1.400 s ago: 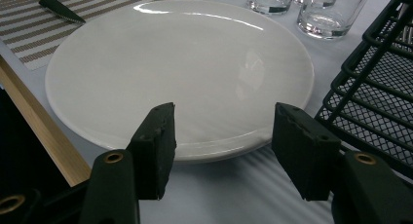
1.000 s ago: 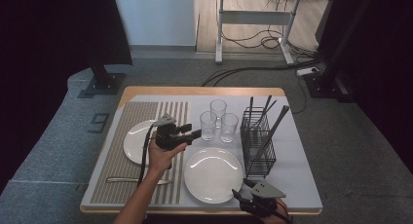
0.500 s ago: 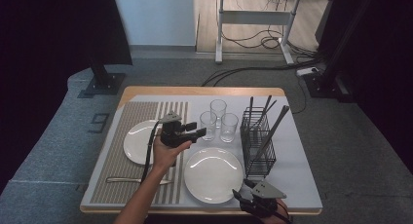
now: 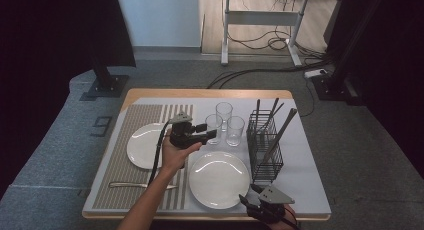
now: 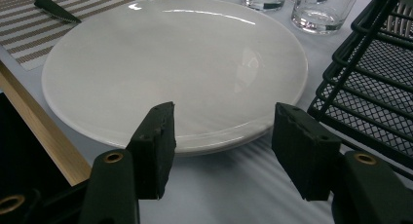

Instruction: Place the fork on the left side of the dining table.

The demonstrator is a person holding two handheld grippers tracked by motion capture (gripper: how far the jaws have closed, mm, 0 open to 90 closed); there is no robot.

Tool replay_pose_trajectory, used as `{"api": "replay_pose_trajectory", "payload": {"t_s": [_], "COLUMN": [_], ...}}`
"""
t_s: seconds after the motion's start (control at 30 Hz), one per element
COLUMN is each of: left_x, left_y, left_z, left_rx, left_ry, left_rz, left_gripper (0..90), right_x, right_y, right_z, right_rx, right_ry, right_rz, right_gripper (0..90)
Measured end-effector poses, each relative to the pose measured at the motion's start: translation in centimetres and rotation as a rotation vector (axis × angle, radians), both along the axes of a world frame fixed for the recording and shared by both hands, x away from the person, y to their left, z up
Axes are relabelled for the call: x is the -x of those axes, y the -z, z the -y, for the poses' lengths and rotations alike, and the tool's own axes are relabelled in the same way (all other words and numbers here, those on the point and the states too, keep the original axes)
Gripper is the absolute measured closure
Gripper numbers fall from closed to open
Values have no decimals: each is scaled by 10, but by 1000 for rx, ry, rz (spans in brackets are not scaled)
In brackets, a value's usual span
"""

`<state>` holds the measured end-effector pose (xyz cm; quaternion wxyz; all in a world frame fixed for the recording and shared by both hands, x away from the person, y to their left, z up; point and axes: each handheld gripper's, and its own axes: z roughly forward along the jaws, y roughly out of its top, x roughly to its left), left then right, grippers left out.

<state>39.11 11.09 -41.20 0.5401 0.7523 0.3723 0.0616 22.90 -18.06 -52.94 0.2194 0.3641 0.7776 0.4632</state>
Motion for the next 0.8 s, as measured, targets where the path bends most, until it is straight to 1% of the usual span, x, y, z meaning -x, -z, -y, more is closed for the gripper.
{"api": "replay_pose_trajectory", "payload": {"t_s": [0.1,0.23,0.4,0.8], "left_x": [-1,-3,-5,-10], "left_y": [0,0,-2,-4], "left_z": [1,3,5,18], "left_rx": [0,-10,-9,-14], "left_ry": [0,6,8,21], "left_rz": [0,2,4,3], "left_gripper": [455,455,455,457], "right_x": [0,0,-1,-1], "right_y": [0,0,0,0], "right_z": [0,1,1,3], "right_rx": [-1,0,-2,-5], "right_ry": [1,-1,0,3], "right_rz": [0,1,1,0], "right_gripper": [419,419,419,419]}}
